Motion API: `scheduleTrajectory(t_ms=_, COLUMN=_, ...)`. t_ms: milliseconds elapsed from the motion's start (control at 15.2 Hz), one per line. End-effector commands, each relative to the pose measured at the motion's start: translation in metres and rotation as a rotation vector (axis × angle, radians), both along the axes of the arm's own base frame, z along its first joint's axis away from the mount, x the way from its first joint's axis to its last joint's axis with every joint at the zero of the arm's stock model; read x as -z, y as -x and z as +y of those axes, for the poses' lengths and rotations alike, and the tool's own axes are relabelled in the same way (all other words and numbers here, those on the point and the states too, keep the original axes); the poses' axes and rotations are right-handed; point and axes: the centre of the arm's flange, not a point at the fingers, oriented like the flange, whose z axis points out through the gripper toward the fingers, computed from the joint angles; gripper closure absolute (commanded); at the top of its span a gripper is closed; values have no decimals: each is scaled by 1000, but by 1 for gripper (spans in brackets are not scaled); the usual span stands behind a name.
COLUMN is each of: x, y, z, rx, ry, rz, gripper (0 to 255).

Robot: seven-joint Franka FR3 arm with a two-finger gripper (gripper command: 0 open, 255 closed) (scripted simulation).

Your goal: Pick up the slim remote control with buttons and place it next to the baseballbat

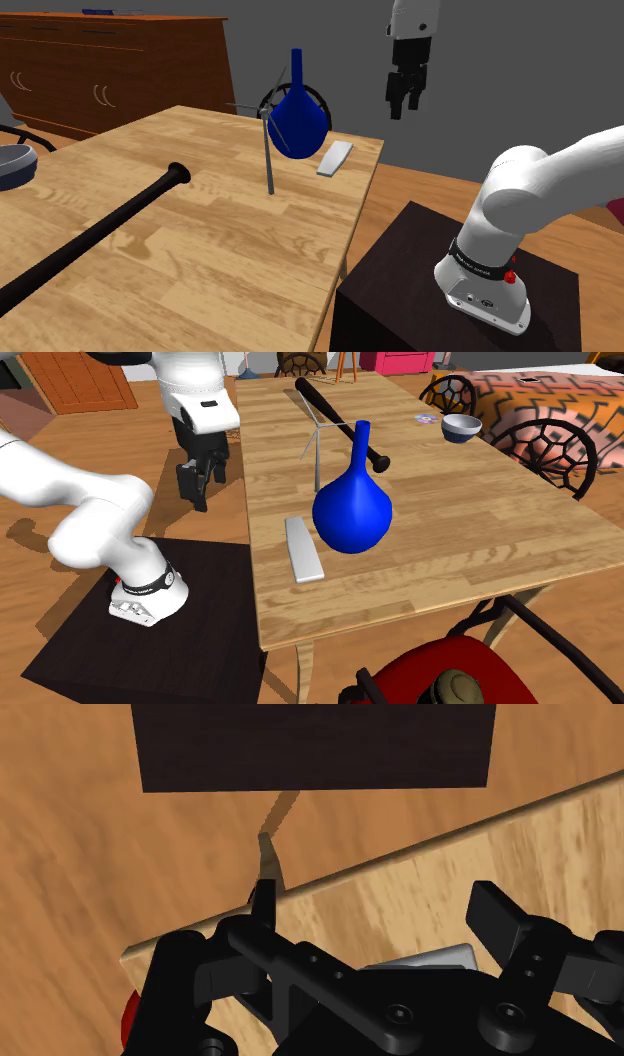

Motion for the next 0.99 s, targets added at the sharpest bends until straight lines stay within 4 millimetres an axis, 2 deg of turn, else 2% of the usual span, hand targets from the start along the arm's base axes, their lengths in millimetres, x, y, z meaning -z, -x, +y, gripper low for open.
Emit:
scheduleTrajectory(t_ms=0, x=0, y=0, z=0, rx=0, ry=0, rz=0, gripper=0)
scheduleTrajectory(t_ms=462, x=53, y=-42, z=54, rx=498, ry=42, rz=-50, gripper=0)
scheduleTrajectory(t_ms=726, x=82, y=-76, z=73, rx=782, ry=67, rz=-79, gripper=0)
scheduleTrajectory(t_ms=924, x=104, y=-106, z=79, rx=996, ry=85, rz=-100, gripper=0)
